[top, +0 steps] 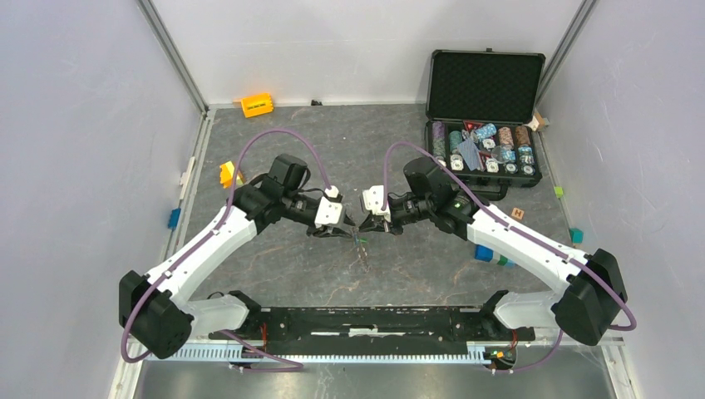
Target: Put the keys on the keyring
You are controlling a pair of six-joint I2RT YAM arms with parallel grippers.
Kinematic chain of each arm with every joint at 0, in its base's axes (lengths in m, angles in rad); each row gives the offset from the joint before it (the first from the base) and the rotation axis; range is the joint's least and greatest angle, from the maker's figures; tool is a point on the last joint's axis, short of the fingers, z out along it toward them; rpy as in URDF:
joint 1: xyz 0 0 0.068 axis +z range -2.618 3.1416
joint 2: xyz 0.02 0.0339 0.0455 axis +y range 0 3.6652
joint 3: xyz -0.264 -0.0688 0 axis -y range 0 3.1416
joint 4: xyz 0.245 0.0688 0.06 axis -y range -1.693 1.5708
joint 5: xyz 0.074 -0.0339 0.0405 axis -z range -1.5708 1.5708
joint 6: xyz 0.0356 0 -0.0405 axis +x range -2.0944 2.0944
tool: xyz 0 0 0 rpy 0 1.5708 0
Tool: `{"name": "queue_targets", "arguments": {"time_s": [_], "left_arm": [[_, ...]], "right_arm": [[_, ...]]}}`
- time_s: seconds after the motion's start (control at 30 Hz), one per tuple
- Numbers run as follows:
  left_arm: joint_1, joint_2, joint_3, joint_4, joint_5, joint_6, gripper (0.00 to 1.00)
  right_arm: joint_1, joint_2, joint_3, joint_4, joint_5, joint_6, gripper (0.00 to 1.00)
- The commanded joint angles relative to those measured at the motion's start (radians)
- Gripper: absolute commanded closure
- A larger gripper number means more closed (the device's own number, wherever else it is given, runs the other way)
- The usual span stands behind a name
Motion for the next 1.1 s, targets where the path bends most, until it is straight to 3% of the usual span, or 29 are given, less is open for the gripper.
{"name": "queue_targets", "arguments": {"time_s": [0.0,0.23,0.7,0.87,0.97,1.07], "left_arm": [[0.005,-0.017,0.036,0.041,0.016,-0.119,0.62],[0.004,-0.006,0.035,0.068,0.03,-0.174,0.71],[0.004,-0.005,0.017,0.135,0.036,-0.259,0.78],[0.005,-0.004,0.013,0.135,0.034,-0.261,0.87],[0.005,-0.003,0.012,0.135,0.036,-0.263,0.98],[0.004,-0.002,0.01,0.141,0.044,-0.279,0.98]], "right_arm": [[-0.006,-0.023,0.004,0.052,-0.007,0.02,1.0],[-0.008,-0.023,0.002,0.063,-0.003,0.03,1.0],[-0.011,-0.01,0.004,0.07,-0.004,0.038,1.0],[-0.011,-0.013,0.003,0.071,-0.004,0.039,1.0],[-0.011,-0.013,0.001,0.073,0.0,0.04,1.0],[-0.011,-0.013,-0.005,0.084,0.011,0.048,1.0]]}}
